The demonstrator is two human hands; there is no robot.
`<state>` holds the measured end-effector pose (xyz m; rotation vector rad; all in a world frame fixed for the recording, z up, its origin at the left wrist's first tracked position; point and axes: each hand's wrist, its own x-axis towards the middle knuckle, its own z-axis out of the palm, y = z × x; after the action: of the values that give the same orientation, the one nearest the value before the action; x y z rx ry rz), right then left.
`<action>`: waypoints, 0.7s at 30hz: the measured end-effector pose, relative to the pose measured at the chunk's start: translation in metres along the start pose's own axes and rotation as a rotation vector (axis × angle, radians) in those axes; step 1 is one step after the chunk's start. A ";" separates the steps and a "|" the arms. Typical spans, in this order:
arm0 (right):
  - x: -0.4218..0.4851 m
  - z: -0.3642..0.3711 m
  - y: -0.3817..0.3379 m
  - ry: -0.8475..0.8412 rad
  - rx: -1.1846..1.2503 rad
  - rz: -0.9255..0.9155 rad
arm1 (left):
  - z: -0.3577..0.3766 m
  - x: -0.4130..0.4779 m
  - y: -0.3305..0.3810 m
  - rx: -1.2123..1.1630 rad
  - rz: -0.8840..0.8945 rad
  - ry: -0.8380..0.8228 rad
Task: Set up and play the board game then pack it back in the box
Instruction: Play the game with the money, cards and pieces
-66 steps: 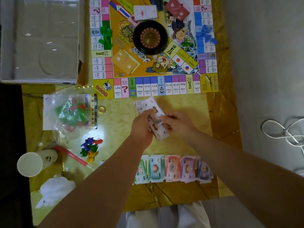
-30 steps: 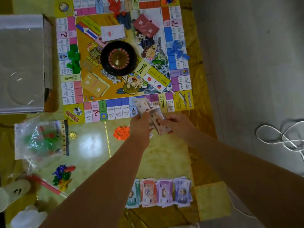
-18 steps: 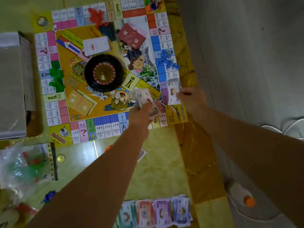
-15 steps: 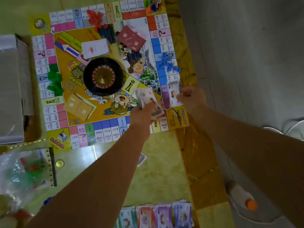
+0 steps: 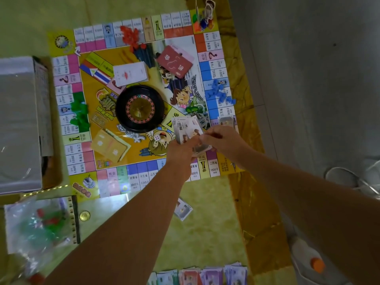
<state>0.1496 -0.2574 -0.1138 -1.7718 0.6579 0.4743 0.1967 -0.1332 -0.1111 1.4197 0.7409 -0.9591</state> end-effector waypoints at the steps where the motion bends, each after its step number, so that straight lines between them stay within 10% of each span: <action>1: 0.001 0.001 -0.003 0.004 -0.005 0.007 | -0.002 -0.001 0.003 -0.029 -0.003 -0.010; 21: 0.089 0.032 -0.101 0.089 0.325 0.156 | -0.050 0.035 0.115 -0.051 0.198 0.049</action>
<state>0.2832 -0.2231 -0.1044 -1.4472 0.8879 0.3712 0.3204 -0.0975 -0.0905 1.4462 0.6424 -0.7496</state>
